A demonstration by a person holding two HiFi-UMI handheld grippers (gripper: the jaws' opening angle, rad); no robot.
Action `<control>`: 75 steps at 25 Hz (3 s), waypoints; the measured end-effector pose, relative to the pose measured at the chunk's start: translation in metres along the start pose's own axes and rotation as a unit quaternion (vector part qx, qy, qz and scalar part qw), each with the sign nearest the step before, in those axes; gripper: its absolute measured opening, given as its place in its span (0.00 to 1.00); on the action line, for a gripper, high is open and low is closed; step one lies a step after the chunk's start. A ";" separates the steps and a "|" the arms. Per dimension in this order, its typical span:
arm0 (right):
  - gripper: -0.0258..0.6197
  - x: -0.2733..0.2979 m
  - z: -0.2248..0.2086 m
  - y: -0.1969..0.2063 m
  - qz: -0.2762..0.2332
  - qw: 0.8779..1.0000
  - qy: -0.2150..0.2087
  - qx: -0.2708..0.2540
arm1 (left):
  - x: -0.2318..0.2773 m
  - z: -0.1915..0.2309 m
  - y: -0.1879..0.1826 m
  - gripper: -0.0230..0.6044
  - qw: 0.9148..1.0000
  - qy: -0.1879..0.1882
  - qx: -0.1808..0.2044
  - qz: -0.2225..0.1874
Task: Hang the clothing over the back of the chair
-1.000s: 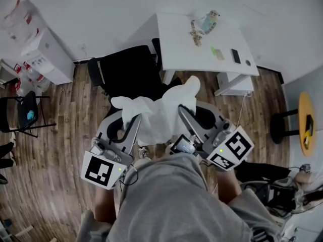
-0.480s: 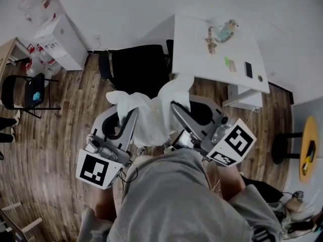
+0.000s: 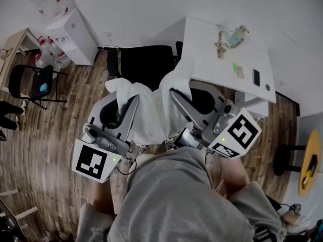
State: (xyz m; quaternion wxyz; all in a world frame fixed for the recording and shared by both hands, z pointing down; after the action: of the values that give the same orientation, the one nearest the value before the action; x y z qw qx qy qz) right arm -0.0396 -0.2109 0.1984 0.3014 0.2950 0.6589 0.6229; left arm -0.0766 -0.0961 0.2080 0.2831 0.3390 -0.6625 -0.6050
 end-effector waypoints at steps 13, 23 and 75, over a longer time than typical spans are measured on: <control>0.11 0.016 -0.019 -0.028 -0.001 0.999 -0.016 -0.048 | 0.023 0.004 -0.029 0.12 0.999 0.001 0.042 -0.023; 0.11 0.025 -0.026 -0.019 0.020 0.998 -0.012 -0.062 | 0.030 0.007 -0.020 0.12 0.998 0.000 0.053 -0.019; 0.11 0.105 -0.196 0.153 0.168 0.985 -0.038 0.028 | 0.174 0.086 0.166 0.12 0.986 0.003 0.035 0.161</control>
State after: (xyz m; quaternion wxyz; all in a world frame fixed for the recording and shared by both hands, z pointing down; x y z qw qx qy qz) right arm -0.2544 -0.2491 0.3561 0.2088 0.4330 0.6054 0.6344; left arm -0.2684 -0.1752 0.3580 0.3669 0.2392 -0.7283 -0.5270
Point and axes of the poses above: the fingertips, and each gripper's own axes: x forward along the fingers, z to its left, y out of its underside, the point moved 3 cm from there along -x, backward along the fingers, and after that the axes turned 12 degrees about -y, right-handed, at the moved point
